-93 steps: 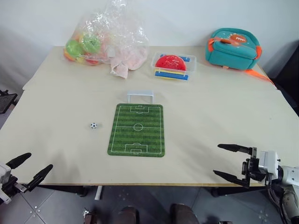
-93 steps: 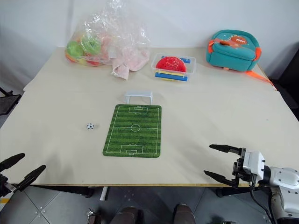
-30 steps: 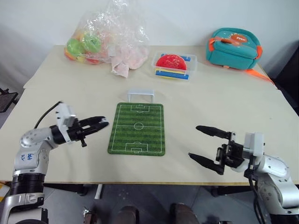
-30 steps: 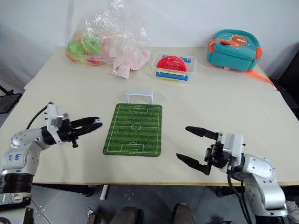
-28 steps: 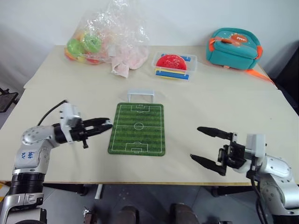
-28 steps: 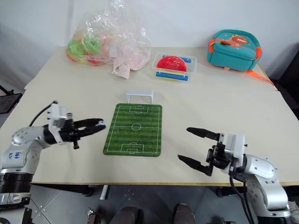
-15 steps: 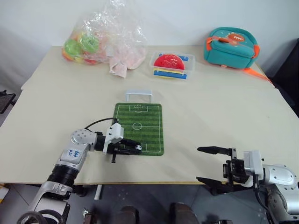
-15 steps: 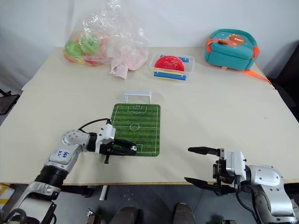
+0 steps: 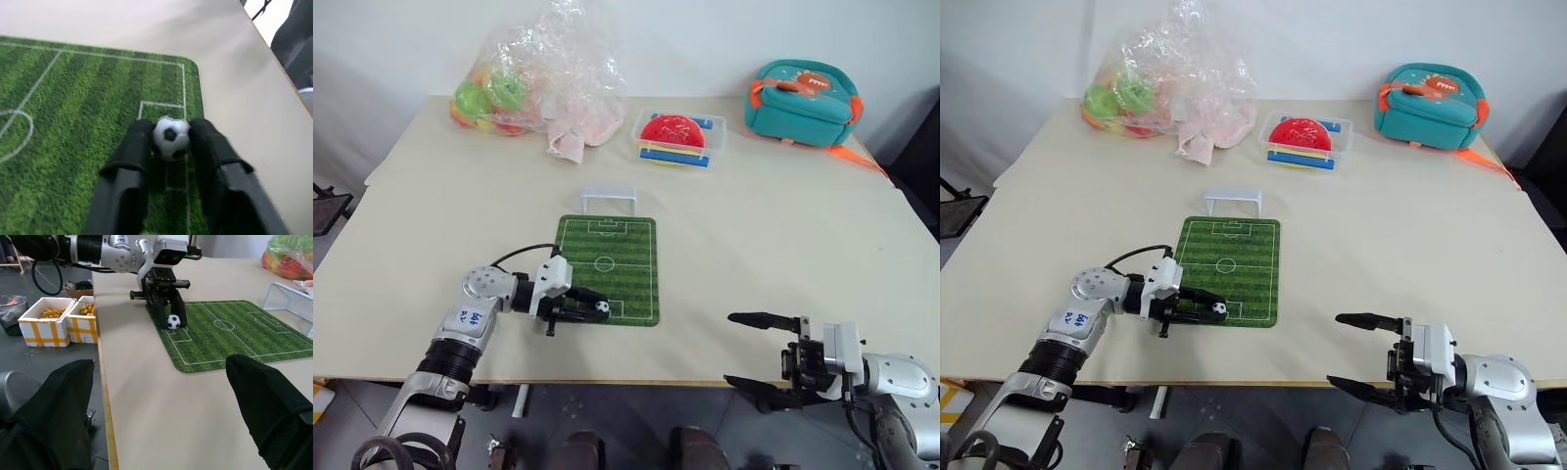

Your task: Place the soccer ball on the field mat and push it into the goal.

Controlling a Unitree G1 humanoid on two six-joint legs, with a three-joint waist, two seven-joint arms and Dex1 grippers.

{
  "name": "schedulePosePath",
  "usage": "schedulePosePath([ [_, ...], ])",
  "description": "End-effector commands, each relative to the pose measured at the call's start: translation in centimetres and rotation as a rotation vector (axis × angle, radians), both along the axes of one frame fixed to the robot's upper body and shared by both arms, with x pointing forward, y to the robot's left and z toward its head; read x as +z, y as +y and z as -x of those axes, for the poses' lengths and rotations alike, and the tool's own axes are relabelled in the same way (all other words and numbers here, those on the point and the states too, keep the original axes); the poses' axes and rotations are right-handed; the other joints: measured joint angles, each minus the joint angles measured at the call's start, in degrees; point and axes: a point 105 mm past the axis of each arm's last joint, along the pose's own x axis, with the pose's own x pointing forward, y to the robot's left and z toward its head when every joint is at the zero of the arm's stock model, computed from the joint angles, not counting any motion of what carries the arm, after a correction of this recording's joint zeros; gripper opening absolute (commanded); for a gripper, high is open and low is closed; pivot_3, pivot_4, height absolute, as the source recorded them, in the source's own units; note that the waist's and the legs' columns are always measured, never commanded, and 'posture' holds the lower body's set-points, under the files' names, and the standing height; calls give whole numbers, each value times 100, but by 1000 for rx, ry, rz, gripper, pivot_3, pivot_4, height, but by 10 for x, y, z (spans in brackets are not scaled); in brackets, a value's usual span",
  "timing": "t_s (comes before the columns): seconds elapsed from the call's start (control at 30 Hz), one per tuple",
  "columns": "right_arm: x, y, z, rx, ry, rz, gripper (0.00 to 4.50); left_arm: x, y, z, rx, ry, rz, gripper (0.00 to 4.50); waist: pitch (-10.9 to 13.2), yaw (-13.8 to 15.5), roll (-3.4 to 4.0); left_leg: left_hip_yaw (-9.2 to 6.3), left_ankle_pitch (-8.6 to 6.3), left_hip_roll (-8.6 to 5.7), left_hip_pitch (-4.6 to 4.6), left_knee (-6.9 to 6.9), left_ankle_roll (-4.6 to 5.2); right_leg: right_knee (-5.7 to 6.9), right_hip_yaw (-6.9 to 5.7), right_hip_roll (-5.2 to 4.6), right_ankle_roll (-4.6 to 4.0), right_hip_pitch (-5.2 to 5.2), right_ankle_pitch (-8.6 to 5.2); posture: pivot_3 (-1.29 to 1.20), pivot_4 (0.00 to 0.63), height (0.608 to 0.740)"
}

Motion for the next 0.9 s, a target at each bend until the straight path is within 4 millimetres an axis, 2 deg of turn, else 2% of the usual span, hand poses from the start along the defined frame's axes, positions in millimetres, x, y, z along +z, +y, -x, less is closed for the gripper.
schedulePosePath([
  [0.03, 5, 4, 1, 3, -32, -16, 4500, 16, -2, -4, 5, -68, 57, 2266, 0, 10, 0, 0, 0, 0, -1, 0, 0, -1, 0, 0, 0, 0, 0, 0, 150, 740],
  [0.17, 6, 5, 1, 3, -31, -20, 4500, 17, -1, 0, -21, -75, 57, 2266, 0, 21, 0, -2, 0, 0, -2, 1, 0, -1, -2, 0, 0, 0, 0, 0, 150, 740],
  [0.33, 4, 5, 1, 4, -15, -20, 4500, 35, 5, 9, -38, -102, 108, 2266, 0, 15, 0, -3, 0, 1, -4, 1, 0, -2, -2, 0, 0, -1, 0, 0, 150, 740],
  [0.47, 2, 3, 0, -4, -2, -15, 4500, 53, 26, 25, -30, -113, 95, 2266, 0, -30, 1, -7, 0, 4, -3, -2, 0, -3, 0, 0, 0, -2, 0, 0, 150, 740],
  [0.7, -2, -1, 1, -9, 18, -11, 4500, 78, 69, 50, 125, -119, 93, 2266, 2, -48, 4, -33, -2, 8, 1, -6, 3, -7, 14, -2, 0, -3, 0, 0, 150, 740],
  [0.77, -3, -3, 0, -10, 20, -11, 4500, 74, 81, 57, 171, -99, 70, 2266, 4, -47, 7, -34, -4, 8, 4, -10, 4, -11, 20, -2, 0, -4, 0, 0, 150, 740],
  [0.8, -3, -4, -1, -12, 18, -10, 4500, 64, 89, 63, 183, -76, 31, 2266, 4, -47, 7, -33, -4, 8, 6, -11, 4, -17, 23, -2, 0, -4, 0, 0, 150, 740],
  [0.83, -1, -5, -5, -19, -1, -12, 4500, 50, 96, 72, 207, -23, 16, 2089, 5, -48, 9, -30, -5, 8, 8, -14, 4, -27, 27, -2, 0, -4, 0, 0, 150, 740],
  [0.9, 3, -7, -11, -30, -33, -21, 4500, 31, 97, 82, 213, 10, 6, 1661, 8, -73, 16, -17, -6, 6, 20, -28, 7, -30, 40, -5, 0, -3, 0, 0, 150, 740],
])
